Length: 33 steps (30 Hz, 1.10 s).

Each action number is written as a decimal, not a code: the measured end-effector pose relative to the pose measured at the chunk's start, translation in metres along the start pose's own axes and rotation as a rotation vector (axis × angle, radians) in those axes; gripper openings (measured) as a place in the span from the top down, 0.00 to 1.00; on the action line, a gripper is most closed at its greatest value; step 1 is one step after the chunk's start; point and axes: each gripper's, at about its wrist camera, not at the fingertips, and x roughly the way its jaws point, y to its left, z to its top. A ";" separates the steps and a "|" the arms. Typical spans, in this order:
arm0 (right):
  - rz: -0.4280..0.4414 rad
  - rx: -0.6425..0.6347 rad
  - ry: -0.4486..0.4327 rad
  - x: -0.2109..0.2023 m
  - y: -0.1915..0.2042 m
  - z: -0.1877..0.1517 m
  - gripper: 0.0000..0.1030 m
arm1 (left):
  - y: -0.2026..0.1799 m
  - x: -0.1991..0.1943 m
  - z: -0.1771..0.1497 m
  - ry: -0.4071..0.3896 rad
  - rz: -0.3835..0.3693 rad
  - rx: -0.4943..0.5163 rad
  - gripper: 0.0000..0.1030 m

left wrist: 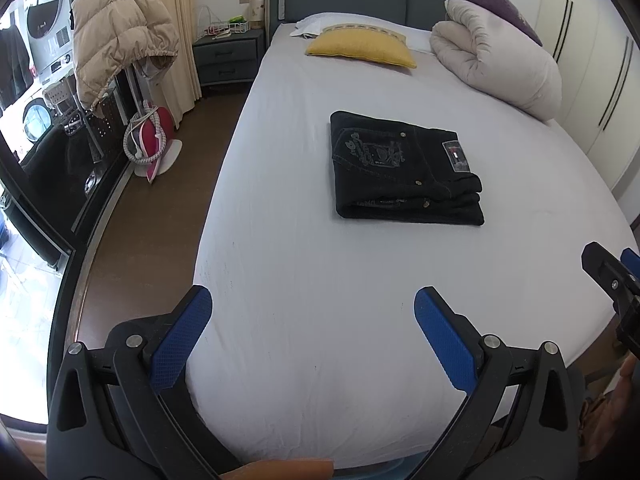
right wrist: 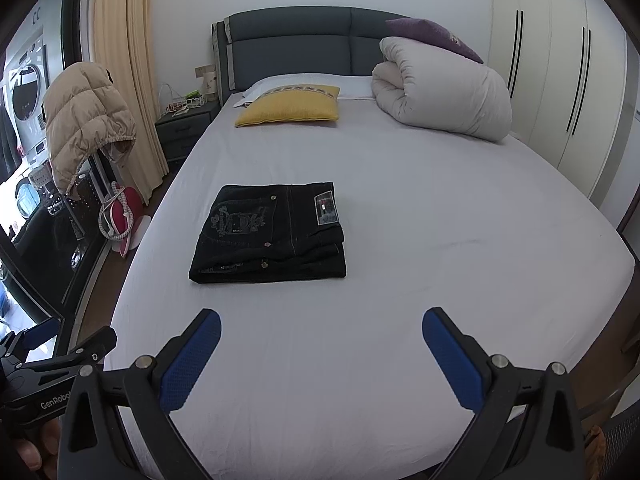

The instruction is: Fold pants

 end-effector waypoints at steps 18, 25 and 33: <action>-0.001 0.003 0.012 0.002 0.000 -0.003 0.00 | -0.002 0.003 -0.002 0.006 -0.002 0.001 0.00; -0.002 0.003 0.012 0.002 0.000 -0.006 0.00 | -0.002 0.003 -0.003 0.007 -0.001 0.001 0.00; -0.002 0.003 0.014 0.002 0.000 -0.007 0.00 | -0.003 0.004 -0.004 0.008 -0.001 0.001 0.00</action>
